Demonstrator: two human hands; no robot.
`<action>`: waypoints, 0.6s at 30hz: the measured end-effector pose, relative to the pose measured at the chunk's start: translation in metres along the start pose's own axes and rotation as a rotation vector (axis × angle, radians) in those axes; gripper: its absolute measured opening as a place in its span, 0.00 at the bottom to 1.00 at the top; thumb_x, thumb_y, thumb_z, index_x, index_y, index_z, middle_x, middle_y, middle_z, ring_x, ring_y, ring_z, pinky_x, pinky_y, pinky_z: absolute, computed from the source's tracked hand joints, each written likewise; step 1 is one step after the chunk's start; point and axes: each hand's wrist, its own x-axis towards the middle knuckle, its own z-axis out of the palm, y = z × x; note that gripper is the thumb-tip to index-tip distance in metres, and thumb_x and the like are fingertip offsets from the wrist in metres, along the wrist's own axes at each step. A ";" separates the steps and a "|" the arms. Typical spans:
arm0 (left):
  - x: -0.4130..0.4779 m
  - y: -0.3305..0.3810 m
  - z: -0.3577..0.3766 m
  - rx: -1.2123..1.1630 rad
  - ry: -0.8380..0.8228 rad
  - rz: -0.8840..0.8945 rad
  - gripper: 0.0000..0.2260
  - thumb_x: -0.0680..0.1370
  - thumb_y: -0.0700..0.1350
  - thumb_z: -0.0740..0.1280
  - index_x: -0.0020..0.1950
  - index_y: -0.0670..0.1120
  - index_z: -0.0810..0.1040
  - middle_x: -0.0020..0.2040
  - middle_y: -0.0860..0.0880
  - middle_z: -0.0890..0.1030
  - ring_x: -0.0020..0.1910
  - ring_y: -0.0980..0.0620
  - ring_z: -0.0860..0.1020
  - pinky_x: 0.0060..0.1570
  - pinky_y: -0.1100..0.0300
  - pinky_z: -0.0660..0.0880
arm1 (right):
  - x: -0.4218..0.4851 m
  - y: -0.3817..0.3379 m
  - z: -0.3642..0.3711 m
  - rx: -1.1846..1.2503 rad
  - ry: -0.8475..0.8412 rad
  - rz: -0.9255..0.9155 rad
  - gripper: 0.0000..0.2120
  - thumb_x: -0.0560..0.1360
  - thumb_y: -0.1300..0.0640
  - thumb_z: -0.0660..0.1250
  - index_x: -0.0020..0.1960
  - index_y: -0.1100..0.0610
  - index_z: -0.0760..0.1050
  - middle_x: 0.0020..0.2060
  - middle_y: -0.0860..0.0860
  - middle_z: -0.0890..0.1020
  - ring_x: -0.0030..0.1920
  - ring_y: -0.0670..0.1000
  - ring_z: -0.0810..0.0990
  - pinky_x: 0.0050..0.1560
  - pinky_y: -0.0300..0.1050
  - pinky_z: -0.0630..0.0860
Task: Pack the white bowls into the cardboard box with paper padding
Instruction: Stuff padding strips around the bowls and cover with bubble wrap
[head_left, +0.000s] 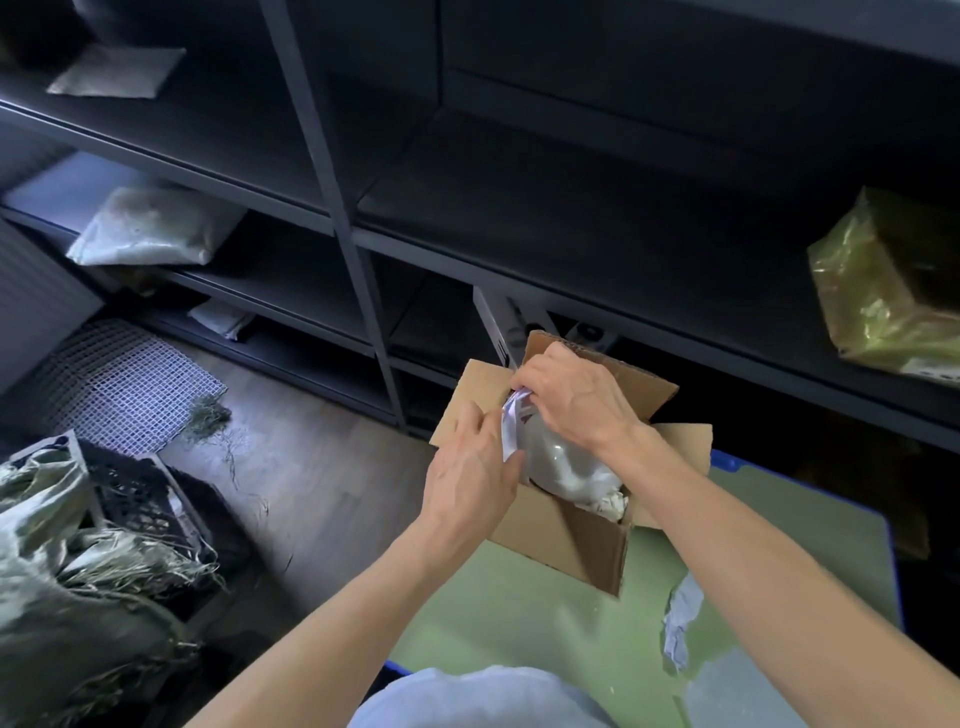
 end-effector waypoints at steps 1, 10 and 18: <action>0.000 0.000 0.000 0.007 -0.014 0.006 0.15 0.79 0.51 0.64 0.63 0.47 0.71 0.51 0.51 0.69 0.47 0.48 0.72 0.39 0.56 0.70 | 0.001 0.000 0.002 0.003 -0.003 -0.001 0.10 0.78 0.61 0.65 0.56 0.49 0.76 0.50 0.44 0.79 0.54 0.49 0.73 0.39 0.46 0.79; 0.006 -0.004 0.005 0.138 0.036 0.036 0.07 0.82 0.48 0.59 0.56 0.48 0.73 0.47 0.52 0.76 0.43 0.50 0.74 0.37 0.57 0.70 | 0.002 0.004 0.018 0.078 -0.007 -0.008 0.08 0.79 0.60 0.63 0.54 0.52 0.77 0.52 0.45 0.79 0.54 0.49 0.74 0.42 0.49 0.79; 0.012 -0.007 0.007 0.217 0.073 0.076 0.02 0.78 0.44 0.65 0.48 0.46 0.74 0.40 0.51 0.66 0.34 0.49 0.66 0.29 0.57 0.60 | -0.015 0.010 0.024 0.223 0.049 -0.025 0.12 0.83 0.57 0.60 0.63 0.54 0.79 0.60 0.46 0.80 0.61 0.48 0.78 0.57 0.45 0.78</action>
